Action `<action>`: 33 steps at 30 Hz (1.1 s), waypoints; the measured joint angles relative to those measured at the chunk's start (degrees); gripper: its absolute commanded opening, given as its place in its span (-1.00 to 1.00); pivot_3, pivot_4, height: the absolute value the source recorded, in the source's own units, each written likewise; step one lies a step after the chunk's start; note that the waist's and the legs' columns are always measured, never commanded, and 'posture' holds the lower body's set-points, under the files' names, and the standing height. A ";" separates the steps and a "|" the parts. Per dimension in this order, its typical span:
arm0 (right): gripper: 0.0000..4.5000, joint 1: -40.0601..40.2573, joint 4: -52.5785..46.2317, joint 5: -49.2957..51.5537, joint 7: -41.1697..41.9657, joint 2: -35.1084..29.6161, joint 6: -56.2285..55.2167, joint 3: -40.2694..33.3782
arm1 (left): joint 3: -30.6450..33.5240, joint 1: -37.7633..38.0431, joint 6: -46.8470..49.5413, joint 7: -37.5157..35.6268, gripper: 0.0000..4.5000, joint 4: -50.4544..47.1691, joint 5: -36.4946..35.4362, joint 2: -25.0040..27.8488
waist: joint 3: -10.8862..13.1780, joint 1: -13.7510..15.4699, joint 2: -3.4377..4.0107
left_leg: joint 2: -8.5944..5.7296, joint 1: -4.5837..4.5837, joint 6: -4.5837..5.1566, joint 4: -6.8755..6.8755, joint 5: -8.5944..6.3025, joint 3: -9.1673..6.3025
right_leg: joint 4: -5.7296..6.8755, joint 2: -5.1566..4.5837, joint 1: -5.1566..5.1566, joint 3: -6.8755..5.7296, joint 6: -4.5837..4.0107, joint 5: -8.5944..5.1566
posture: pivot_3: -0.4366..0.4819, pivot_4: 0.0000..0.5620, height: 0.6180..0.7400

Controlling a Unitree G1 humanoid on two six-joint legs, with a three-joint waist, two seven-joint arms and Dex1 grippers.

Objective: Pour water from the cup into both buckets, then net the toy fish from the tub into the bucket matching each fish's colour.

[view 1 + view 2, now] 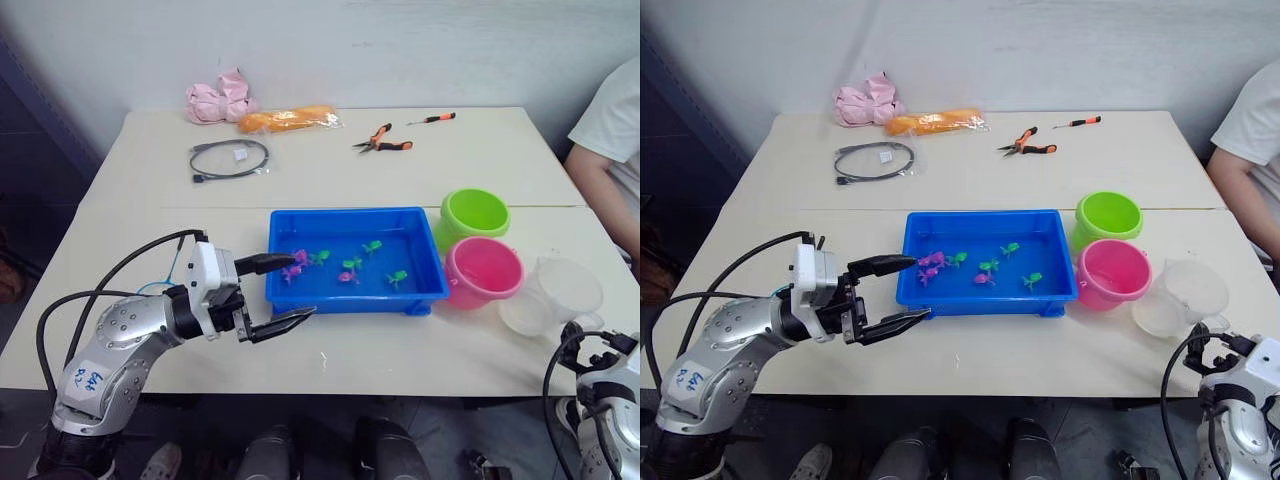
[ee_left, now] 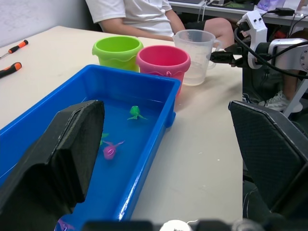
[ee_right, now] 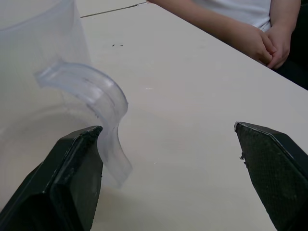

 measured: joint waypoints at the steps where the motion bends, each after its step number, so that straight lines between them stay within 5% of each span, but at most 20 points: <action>1: 1.00 -0.51 0.45 0.09 -0.21 0.02 -0.12 -0.05 | -0.14 -0.06 -0.14 -0.05 0.96 0.03 0.07 0.00 | 0.00 0.00 0.00 | 0.00 -0.02 0.00 -0.01 0.00 0.04 | 0.04 0.00 -0.07 0.05 0.00 0.00 | -0.05 -0.47 1.00; 4: 0.66 -1.31 1.56 0.41 -0.28 0.37 -1.30 -0.08 | -0.54 -0.18 -0.24 -0.31 1.00 0.06 0.16 -0.02 | 0.00 -0.01 0.00 | 0.00 -0.08 -0.01 -0.01 0.01 0.13 | 0.12 0.04 -0.20 0.16 0.00 0.00 | -0.05 -0.47 1.00; 11: -0.94 -1.48 1.69 1.84 0.25 1.94 -3.84 -0.06 | -0.89 -0.32 -0.44 -0.45 1.00 0.27 0.56 -0.36 | 0.00 0.11 0.00 | 0.00 -0.08 0.00 0.00 0.02 0.21 | 0.13 0.03 -0.24 0.24 0.01 0.01 | -0.05 -0.47 1.00; 21: -0.97 4.09 -6.23 4.89 -0.53 0.21 -1.53 -2.48 | -3.04 -1.86 -2.10 -1.28 1.00 3.44 1.56 -3.61 | 0.00 0.08 0.02 | 0.00 -0.10 0.01 -0.02 0.02 0.29 | 0.15 0.03 -0.31 0.35 0.04 0.02 | -0.05 -0.47 1.00; 33: -0.97 10.03 -20.60 -4.23 3.96 -20.43 8.49 -4.43 | -6.80 -5.19 -4.23 -4.24 1.00 7.59 2.42 -6.75 | 0.02 0.33 0.06 | 0.01 -0.09 0.02 -0.02 0.03 0.36 | 0.13 0.08 -0.35 0.39 0.06 0.03 | -0.05 -0.47 1.00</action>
